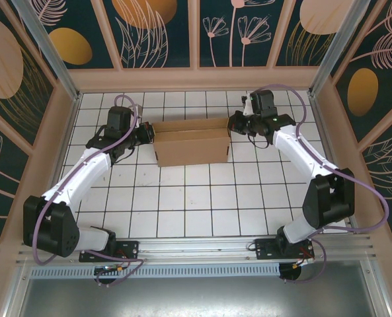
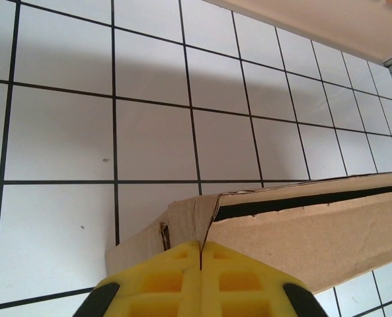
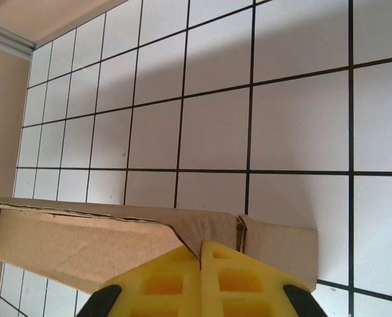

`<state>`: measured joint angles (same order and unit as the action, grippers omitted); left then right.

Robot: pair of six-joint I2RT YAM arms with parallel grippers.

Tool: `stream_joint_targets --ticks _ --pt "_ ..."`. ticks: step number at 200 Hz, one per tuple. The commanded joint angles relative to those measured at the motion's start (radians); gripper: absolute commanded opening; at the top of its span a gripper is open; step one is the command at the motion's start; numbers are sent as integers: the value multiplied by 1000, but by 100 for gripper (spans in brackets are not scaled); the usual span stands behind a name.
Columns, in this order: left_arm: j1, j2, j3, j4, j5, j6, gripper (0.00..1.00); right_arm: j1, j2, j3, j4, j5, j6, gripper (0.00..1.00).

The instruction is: Fold the paper box

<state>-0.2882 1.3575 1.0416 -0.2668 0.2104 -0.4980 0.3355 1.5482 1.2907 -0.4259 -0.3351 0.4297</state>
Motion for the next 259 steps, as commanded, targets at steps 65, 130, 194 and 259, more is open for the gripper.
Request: stream_joint_targets --ticks 65,130,194,259 --pt "2 -8 -1 -3 -3 -8 0 84 -111 -184 166 181 7 0" --pt "3 -20 -15 -6 -20 0 0 117 -176 -300 224 291 -90 0" --pt "2 -29 -18 -26 -69 26 0 128 -191 -320 231 315 -138 0" --pt "2 -11 -11 4 17 -37 0 135 -174 -307 228 308 -140 0"
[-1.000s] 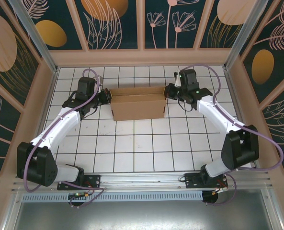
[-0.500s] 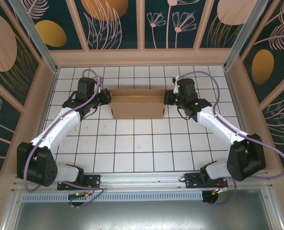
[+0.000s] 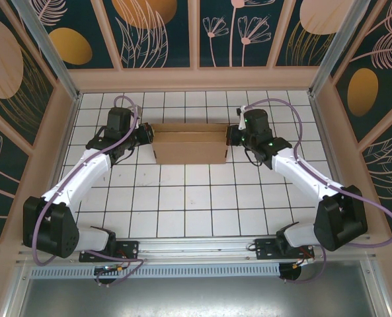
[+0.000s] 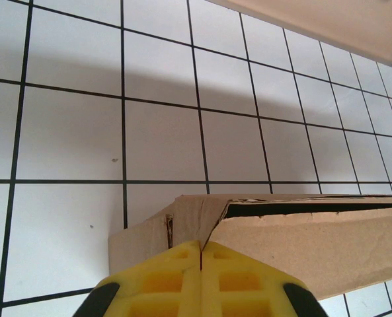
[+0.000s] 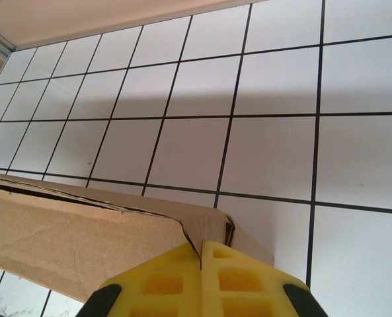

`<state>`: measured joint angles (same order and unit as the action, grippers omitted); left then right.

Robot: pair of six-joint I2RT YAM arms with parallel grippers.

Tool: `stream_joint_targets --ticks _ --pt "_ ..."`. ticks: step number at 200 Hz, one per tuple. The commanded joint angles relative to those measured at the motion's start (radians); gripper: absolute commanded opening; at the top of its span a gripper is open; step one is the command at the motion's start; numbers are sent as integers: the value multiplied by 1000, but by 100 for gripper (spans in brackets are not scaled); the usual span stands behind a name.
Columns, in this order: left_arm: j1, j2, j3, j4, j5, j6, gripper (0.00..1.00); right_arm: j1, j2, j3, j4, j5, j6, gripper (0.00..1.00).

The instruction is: Fold the paper box

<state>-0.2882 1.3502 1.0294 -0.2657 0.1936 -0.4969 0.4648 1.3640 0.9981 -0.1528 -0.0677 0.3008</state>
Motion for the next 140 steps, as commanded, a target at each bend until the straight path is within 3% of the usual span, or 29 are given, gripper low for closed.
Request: stream_joint_targets --ticks 1,48,91,140 --pt "2 -4 2 4 36 -39 0 6 10 -14 -45 41 -11 0" --pt "1 -10 -5 7 38 -49 0 11 11 -13 -41 43 -8 0" --pt "2 -26 -111 30 -15 -32 0 11 4 -21 -41 49 -11 0" --pt "1 -55 -223 97 22 -82 0 13 -3 -38 -22 54 -11 0"
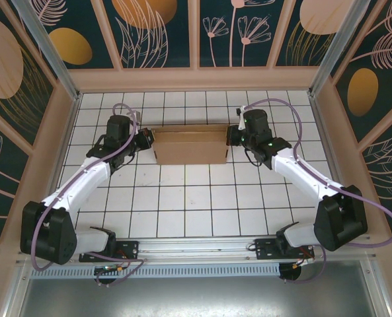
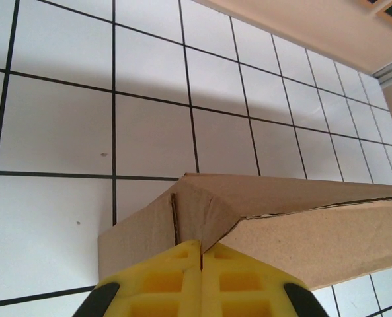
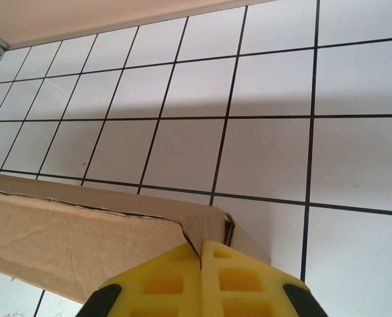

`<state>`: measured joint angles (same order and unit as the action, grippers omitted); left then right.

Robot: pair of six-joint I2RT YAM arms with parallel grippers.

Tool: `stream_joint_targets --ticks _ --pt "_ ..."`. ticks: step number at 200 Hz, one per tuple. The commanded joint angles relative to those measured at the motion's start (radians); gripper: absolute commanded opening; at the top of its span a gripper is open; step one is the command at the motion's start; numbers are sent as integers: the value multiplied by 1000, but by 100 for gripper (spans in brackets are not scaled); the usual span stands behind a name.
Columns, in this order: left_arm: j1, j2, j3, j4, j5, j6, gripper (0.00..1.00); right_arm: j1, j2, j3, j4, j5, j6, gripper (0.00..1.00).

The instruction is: Fold the paper box

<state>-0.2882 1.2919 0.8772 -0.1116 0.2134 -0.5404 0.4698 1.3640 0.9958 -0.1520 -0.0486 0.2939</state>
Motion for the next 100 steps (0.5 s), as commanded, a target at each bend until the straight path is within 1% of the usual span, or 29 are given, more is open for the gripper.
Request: stream_joint_targets --ticks 1,32,60,77,100 --pt "1 2 -73 -56 3 -39 0 8 -3 -37 -21 35 -4 0" --pt "1 -13 -114 -33 6 -49 0 12 -27 -85 31 44 -7 0" --pt "1 -5 -122 -30 -5 -41 0 31 -48 -164 118 59 -25 0" --pt "0 -6 -131 -30 -21 -35 0 39 -65 -218 177 99 -40 0" --pt "-1 -6 -145 -29 -31 -40 0 39 -79 -266 236 111 -43 0"
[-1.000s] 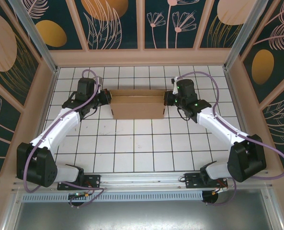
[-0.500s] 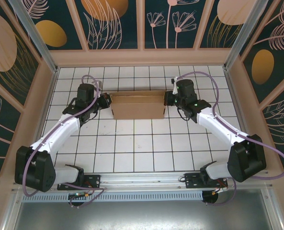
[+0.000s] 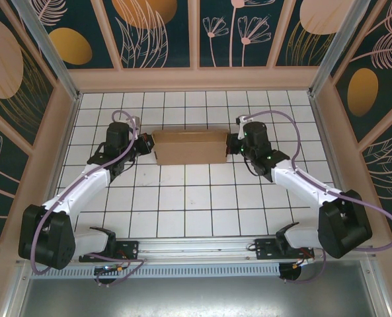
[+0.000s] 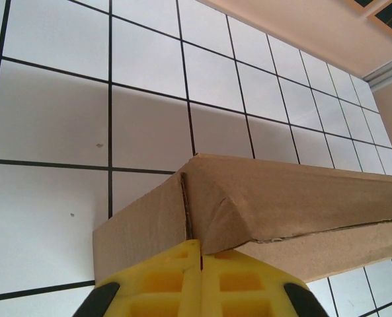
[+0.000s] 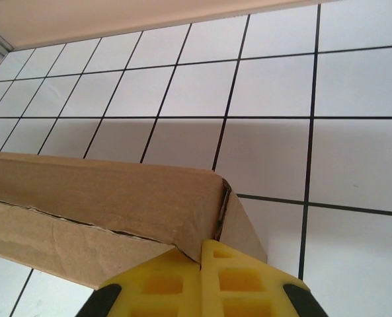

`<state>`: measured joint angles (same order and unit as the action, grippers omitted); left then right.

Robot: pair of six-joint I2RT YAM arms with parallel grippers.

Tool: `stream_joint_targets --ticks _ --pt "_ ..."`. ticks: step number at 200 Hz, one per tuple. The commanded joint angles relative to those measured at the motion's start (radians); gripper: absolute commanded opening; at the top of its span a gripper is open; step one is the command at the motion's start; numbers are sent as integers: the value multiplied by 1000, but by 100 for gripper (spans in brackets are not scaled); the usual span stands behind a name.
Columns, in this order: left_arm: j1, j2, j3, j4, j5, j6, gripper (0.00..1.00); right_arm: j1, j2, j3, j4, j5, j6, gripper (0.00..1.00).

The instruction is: Fold the paper box

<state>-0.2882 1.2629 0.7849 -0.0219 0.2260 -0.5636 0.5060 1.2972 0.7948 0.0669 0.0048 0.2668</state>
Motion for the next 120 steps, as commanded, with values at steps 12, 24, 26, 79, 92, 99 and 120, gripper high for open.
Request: stream_joint_targets --ticks 12,24,26,79,92,99,120 --pt "-3 21 -57 -115 -48 -22 0 3 -9 -77 32 56 -14 0" --pt "-7 23 -59 -115 -58 -25 0 3 -2 -76 31 43 -11 0" --pt "-7 24 -59 -115 -59 -25 0 3 -1 -75 30 42 -11 0" --pt "-14 26 -27 -159 -116 12 0 -7 -82 -28 9 -55 -56 21" --pt "-14 23 -24 -162 -126 14 0 -18 -112 -26 22 -100 -60 37" --pt "-15 24 -23 -161 -125 14 0 -21 -128 -26 31 -117 -62 44" --pt "-18 27 -19 -163 -124 13 0 -36 -161 -25 53 -173 -73 51"
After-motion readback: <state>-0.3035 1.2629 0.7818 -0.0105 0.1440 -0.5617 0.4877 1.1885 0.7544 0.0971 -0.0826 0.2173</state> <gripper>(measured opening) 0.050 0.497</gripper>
